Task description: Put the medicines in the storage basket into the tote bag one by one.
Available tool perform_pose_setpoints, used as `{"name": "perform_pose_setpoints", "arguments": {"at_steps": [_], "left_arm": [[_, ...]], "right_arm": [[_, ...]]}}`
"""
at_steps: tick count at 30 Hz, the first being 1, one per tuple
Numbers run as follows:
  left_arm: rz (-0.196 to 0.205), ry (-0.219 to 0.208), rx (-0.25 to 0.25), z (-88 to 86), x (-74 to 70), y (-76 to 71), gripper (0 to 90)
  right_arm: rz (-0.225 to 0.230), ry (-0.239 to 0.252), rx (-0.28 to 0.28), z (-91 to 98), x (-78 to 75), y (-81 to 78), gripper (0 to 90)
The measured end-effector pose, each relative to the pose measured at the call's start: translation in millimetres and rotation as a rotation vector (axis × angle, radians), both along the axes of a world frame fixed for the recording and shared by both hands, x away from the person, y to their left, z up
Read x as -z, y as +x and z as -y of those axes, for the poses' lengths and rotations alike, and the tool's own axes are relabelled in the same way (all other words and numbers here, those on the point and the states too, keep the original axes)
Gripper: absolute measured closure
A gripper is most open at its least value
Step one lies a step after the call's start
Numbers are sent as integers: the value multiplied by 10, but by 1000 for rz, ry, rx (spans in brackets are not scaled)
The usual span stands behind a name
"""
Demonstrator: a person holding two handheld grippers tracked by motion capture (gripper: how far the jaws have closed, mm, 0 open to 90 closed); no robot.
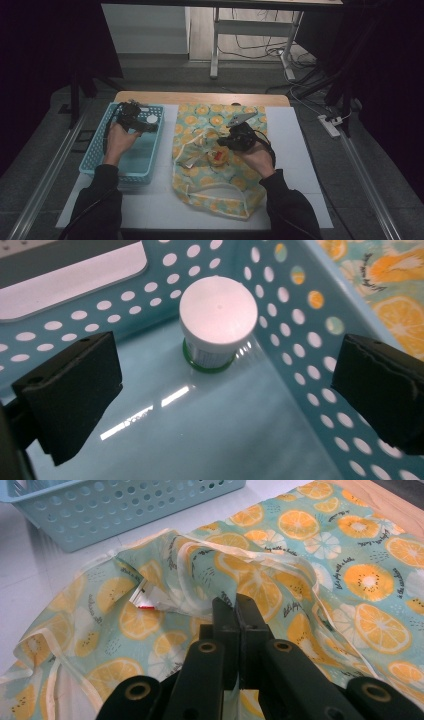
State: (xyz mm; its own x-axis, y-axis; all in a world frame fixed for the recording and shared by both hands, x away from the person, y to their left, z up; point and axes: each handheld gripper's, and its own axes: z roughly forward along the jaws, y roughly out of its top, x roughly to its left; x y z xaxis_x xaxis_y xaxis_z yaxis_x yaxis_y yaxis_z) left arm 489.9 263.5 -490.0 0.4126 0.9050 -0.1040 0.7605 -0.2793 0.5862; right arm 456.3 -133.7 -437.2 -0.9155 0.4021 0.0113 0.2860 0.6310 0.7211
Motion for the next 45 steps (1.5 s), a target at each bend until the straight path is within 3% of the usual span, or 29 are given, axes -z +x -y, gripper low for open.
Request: {"name": "perform_pose_setpoints", "arguments": {"at_steps": [7,10,14,17,29,39,45], "left_arm": [[-28,15,4,34,62,132,15],[-27,24,14,43,83,161,60],[-17,51,34,81,82,180,204],[-12,47,48,103,77,196,303],[-39,53,43,122,92,252,493],[-68,62,24,107,53,220,506],[-55,39,13,58,-46,153,506]], "right_arm": [[-1,0,0,2,0,2,890],[0,0,1,3,-2,1,890],[0,0,0,3,-1,3,890],[1,-2,-2,-2,2,2,890],[0,-2,-1,-7,3,-2,890],[1,1,-1,-4,-1,-5,890],[2,4,0,2,-10,-4,890]]}}
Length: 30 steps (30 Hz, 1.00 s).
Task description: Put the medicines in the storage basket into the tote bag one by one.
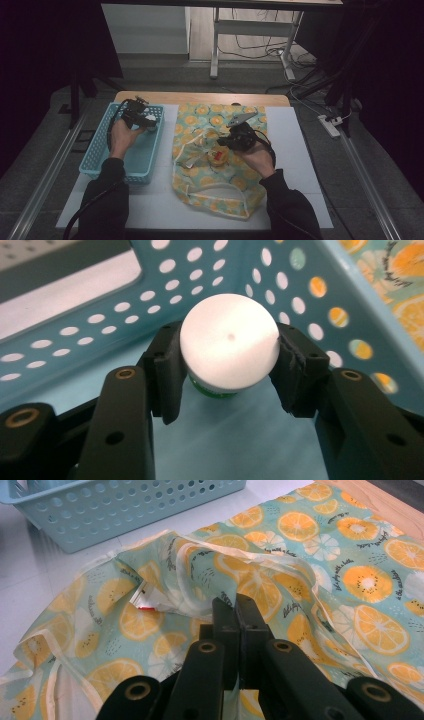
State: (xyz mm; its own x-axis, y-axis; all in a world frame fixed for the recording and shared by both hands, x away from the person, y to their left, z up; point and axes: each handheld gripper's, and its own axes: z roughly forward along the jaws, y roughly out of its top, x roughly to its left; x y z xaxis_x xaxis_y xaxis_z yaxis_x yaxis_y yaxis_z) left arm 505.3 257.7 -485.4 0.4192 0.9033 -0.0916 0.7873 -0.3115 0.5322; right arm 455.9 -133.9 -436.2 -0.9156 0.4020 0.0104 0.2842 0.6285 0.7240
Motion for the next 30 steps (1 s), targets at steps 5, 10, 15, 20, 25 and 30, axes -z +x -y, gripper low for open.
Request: {"name": "perform_pose_setpoints", "arguments": {"at_steps": [5,10,15,20,25,30], "left_arm": [[13,-3,16,-19,-99,-77,506],[23,-4,43,-23,-196,-163,507],[27,-12,62,-16,-273,-244,507],[32,-31,84,-12,-353,-335,507],[37,-32,117,2,-423,-420,507],[50,-42,138,28,-504,-513,507]], "right_arm": [[-3,1,1,-3,-6,-5,891],[-9,1,0,-7,1,-5,891],[-10,2,1,-9,2,-5,891],[-9,2,1,-12,5,-5,891],[-7,1,5,-13,11,2,891],[-4,4,6,-12,8,-1,891]]}}
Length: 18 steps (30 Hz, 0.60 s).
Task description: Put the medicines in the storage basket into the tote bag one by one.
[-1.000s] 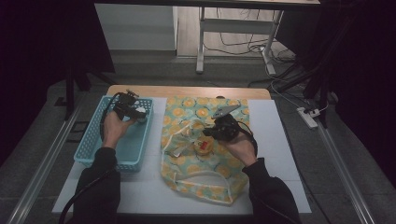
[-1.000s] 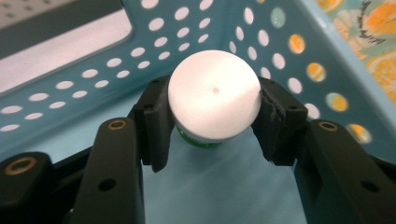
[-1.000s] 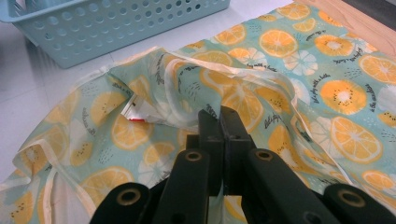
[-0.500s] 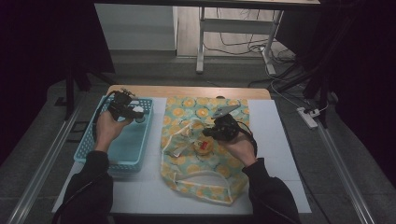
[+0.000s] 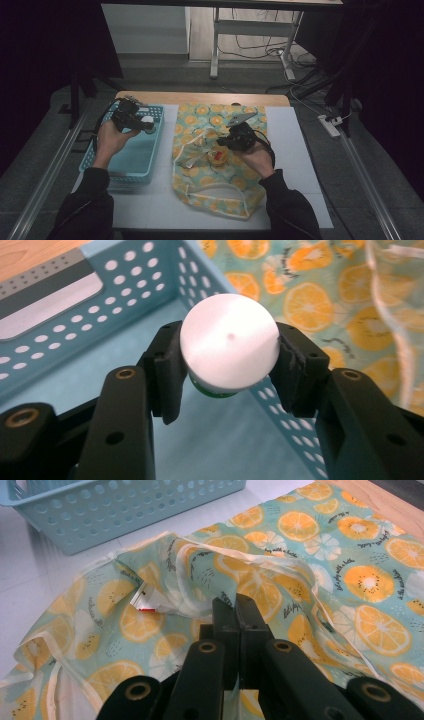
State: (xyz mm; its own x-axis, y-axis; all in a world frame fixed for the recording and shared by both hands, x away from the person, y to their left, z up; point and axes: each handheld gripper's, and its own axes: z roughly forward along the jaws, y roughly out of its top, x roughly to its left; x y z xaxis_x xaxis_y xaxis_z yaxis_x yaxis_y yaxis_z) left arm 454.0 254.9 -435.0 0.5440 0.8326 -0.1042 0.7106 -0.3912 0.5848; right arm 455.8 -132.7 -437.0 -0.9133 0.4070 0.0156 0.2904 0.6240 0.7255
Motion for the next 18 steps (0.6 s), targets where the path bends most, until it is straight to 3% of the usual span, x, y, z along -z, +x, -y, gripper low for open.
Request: {"name": "perform_pose_setpoints", "arguments": {"at_steps": [18], "left_arm": [[34,-33,106,257,-241,-339,507]], "right_arm": [[3,1,1,1,-4,1,891]]}}
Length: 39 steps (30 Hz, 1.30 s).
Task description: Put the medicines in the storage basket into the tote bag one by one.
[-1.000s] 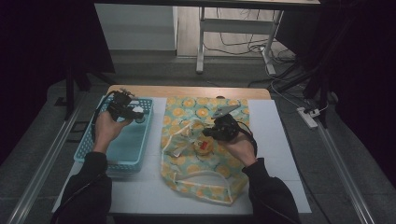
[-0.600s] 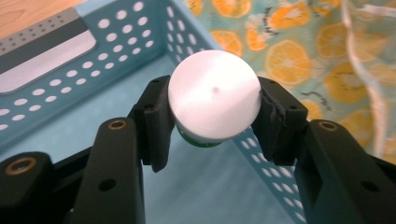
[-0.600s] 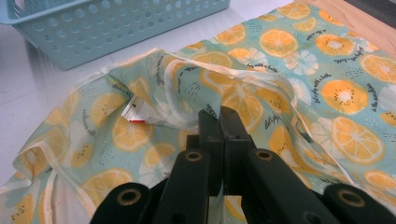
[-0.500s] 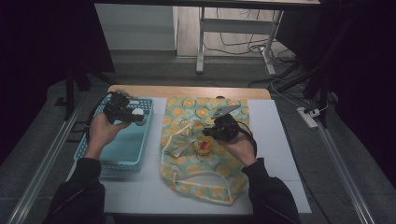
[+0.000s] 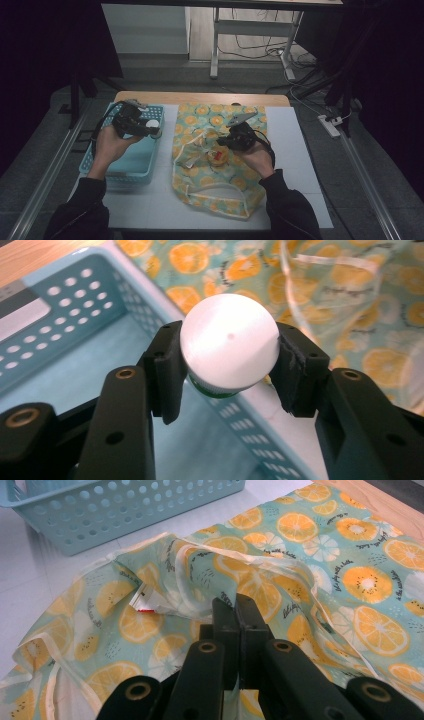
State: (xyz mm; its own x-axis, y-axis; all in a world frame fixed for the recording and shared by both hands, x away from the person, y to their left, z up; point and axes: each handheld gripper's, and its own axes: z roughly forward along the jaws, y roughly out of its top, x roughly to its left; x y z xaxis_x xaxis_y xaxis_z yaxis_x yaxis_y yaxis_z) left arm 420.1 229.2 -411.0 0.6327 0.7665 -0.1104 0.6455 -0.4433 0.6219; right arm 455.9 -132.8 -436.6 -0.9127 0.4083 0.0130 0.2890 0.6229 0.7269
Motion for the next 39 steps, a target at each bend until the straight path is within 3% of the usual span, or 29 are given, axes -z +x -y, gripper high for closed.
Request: {"name": "perform_pose_setpoints", "arguments": {"at_steps": [12,39], "left_arm": [[11,-28,85,260,-22,-117,507],[14,-34,231,782,49,-259,507]], "right_arm": [[6,6,2,4,-24,-15,891],[15,11,0,5,-46,-34,891]]}}
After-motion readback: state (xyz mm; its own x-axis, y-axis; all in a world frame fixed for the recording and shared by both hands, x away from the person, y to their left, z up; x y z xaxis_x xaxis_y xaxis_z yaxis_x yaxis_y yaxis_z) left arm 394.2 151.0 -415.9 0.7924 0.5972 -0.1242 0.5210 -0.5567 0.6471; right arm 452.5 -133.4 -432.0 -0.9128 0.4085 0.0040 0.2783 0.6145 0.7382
